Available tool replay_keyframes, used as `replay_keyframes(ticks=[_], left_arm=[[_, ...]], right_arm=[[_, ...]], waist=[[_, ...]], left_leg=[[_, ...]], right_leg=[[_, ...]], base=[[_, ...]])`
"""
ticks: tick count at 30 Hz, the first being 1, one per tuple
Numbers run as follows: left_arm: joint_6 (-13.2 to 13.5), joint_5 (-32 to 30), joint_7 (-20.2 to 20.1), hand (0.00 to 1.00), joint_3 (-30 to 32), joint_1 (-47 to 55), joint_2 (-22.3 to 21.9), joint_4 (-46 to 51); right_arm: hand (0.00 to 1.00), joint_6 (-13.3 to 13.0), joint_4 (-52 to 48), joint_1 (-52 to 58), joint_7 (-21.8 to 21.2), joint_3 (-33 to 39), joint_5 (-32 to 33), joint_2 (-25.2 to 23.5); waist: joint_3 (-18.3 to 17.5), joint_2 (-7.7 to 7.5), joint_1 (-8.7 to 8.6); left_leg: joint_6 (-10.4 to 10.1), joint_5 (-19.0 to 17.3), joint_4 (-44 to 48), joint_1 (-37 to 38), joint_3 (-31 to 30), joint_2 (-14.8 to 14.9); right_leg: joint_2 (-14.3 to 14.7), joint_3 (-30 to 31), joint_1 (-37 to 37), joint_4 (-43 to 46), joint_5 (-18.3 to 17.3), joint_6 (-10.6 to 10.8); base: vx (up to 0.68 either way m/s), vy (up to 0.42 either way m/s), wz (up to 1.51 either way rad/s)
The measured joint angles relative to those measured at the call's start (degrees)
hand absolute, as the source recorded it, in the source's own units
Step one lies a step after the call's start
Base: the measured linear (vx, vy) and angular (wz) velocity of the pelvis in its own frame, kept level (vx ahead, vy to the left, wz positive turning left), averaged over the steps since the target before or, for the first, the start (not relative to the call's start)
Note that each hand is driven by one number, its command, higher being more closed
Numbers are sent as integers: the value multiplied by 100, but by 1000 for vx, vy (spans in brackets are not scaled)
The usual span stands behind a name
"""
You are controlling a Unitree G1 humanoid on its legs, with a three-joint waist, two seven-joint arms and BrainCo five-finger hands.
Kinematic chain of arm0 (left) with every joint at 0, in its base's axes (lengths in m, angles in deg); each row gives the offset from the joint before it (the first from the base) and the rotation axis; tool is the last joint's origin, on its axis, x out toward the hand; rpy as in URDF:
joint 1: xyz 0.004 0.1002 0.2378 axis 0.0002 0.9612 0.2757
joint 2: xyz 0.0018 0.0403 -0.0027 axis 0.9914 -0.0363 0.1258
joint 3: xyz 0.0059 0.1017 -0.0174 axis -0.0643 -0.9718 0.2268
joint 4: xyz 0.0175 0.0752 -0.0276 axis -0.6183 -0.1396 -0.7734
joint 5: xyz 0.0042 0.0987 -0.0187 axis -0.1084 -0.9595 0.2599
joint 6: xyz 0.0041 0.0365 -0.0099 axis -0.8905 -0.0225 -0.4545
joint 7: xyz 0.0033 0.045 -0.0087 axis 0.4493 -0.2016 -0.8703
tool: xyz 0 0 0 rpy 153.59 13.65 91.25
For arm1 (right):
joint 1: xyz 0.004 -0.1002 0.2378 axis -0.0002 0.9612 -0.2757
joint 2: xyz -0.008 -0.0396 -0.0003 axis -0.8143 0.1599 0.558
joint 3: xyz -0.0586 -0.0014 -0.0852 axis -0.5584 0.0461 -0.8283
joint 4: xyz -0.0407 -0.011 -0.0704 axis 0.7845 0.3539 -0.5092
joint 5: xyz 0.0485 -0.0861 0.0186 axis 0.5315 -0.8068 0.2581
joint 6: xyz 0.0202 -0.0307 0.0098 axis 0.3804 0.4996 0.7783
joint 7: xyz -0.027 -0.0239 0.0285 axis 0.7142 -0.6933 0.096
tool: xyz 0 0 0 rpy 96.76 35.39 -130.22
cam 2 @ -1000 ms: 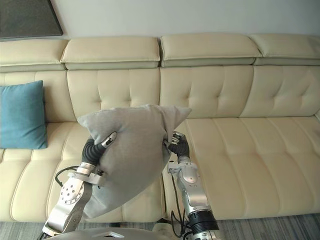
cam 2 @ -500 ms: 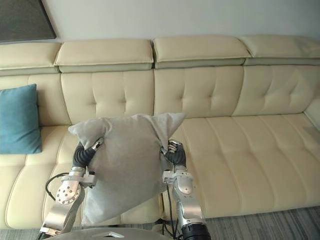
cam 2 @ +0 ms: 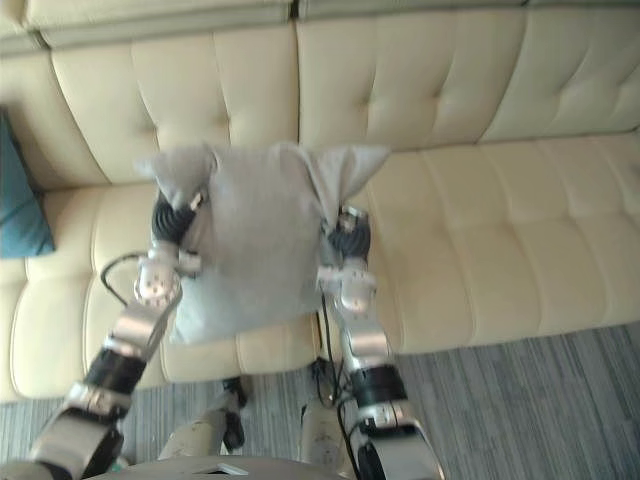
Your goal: Pick up cushions and gather them together orderly.
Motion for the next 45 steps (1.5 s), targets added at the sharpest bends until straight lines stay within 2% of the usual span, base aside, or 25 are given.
replay_keyframes(ticks=[2,5,6,8,10,14,15,16,22,26,29,34,38,42,44,45], left_arm=[[-13,-1,231,100,-7,-676,175,-310],[-31,-24,592,100,-2,-1928,406,-670],[-32,-122,725,100,37,-2469,412,-836],[-34,-152,857,100,72,-3020,442,-960],[-37,-230,968,100,103,-3508,438,-970],[-46,-229,983,100,275,-3735,244,-973],[-47,-227,1004,0,330,-3795,207,-973],[-47,-228,1012,0,357,-3820,187,-973],[-223,-229,1065,0,737,-3862,111,-997],[-278,-239,874,0,929,-3859,130,-1063],[-292,-332,663,0,947,-3796,428,-1062],[-295,-463,323,0,1057,-3541,925,-989],[-281,-408,51,0,1250,-3159,1257,-651],[-110,160,-179,0,1921,-2336,1364,-259],[-45,397,-353,0,2395,-1482,1476,-135],[-45,416,-391,0,2495,-1295,1490,-134]], right_arm=[[100,0,88,-617,251,94,-12,-2],[100,-2,192,-1926,751,424,-77,27],[100,-6,197,-2469,1020,561,-263,114],[100,-12,194,-3017,1365,669,-507,167],[100,-20,178,-3549,1741,759,-703,257],[100,-11,181,-3829,2072,875,-777,231],[100,0,181,-3927,2180,876,-912,225],[0,0,180,-3958,2215,876,-950,226],[0,66,174,-4156,2557,1000,-1024,106],[0,84,120,-4150,2589,1008,-1084,91],[0,111,-663,-3832,2580,1004,-1158,96],[0,104,-1233,-3166,2560,1103,-1188,281],[0,40,-1522,-2734,2195,1097,-1119,573],[0,-28,-1942,-2047,1656,1098,-856,756],[0,-78,-2217,-1302,1144,1118,-608,877],[0,-99,-2282,-1125,1026,1118,-584,879]], waist=[[37,4,7],[326,18,44],[494,50,65],[596,79,71],[618,89,64],[632,95,80],[632,96,107],[632,96,120],[634,100,200],[633,100,217],[633,100,249],[633,100,143],[632,100,142],[629,105,135],[615,119,129],[614,121,132]], left_leg=[[-6,92,0,-284,-6,41],[5,278,-2,-672,-33,110],[7,331,-4,-834,-62,124],[8,392,-9,-1099,-82,136],[12,477,-9,-1518,-111,155],[-70,548,-7,-1871,-236,225],[-119,583,-6,-2016,-298,240],[-133,594,-6,-2070,-313,246],[-233,684,-5,-2637,-445,356],[-250,697,-4,-2748,-441,393],[-260,689,-6,-2754,-313,410],[-261,688,-7,-2739,-263,427],[-260,689,-5,-2691,-207,436],[-260,689,-4,-2515,-166,433],[-300,639,-5,-2332,-166,447],[-311,606,-5,-2300,-164,451]], right_leg=[[35,-12,-272,0,71,-26],[103,-37,-650,0,248,-16],[121,-53,-797,0,294,-23],[132,-63,-1056,-1,349,-21],[149,-97,-1449,-3,410,-19],[199,-217,-1744,-1,421,-14],[209,-246,-1873,0,421,-14],[214,-262,-1924,0,421,-15],[312,-438,-2401,2,451,-57],[346,-461,-2553,88,425,-110],[359,-355,-2657,164,389,-145],[372,-313,-2674,182,389,-145],[379,-264,-2671,216,389,-145],[380,-236,-2510,238,383,-144],[384,-281,-2333,280,318,-145],[387,-289,-2311,312,296,-140]], base=[[-95,-48,3],[-85,-63,4],[-82,-42,5],[-62,-10,7],[-44,33,8],[33,84,11],[45,76,9],[40,81,9],[32,90,9],[33,113,-1],[8,90,-13],[-5,76,-6],[-19,55,-5],[-17,45,-3],[-29,26,5],[-44,16,6]])
